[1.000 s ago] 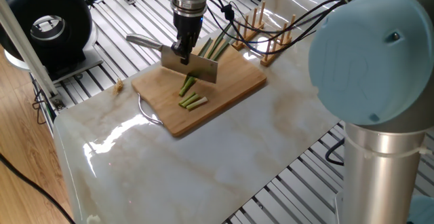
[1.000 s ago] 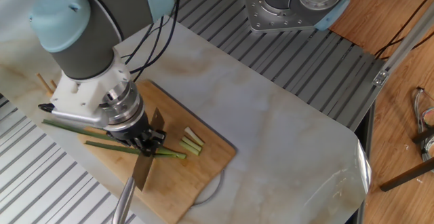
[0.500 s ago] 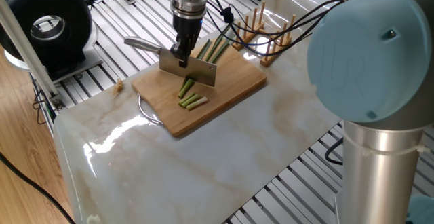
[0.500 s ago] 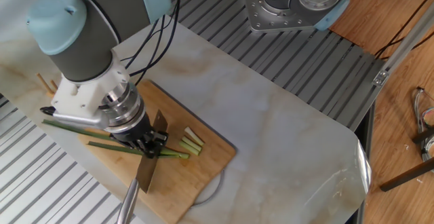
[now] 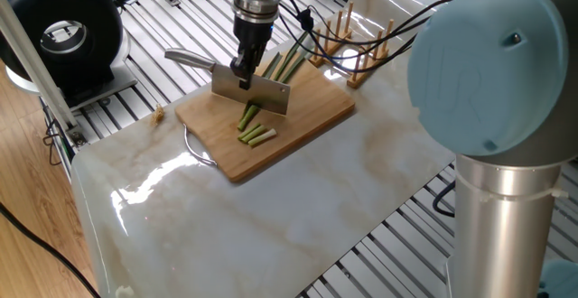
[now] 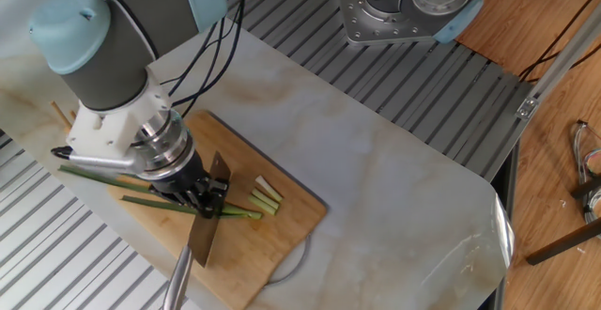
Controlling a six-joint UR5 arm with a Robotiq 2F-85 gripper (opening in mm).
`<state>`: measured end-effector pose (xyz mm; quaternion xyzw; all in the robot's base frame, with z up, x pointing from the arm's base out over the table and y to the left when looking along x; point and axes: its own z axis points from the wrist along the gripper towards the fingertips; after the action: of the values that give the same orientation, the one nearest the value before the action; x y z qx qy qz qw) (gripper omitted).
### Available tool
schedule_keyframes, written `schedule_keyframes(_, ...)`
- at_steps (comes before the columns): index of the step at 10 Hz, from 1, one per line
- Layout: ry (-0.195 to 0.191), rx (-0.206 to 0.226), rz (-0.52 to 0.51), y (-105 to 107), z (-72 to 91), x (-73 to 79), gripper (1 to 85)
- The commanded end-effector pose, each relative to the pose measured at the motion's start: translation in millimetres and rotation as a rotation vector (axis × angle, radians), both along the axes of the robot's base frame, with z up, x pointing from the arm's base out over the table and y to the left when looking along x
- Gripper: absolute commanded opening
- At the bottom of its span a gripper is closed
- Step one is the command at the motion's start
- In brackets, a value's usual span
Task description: Chop the green garlic
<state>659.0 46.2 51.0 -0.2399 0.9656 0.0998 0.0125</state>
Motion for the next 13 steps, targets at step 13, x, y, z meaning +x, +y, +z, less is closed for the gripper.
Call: schedule_keyframes(13,-0.016,-0.043,-0.102,20.9,7.9,5.6,1.3)
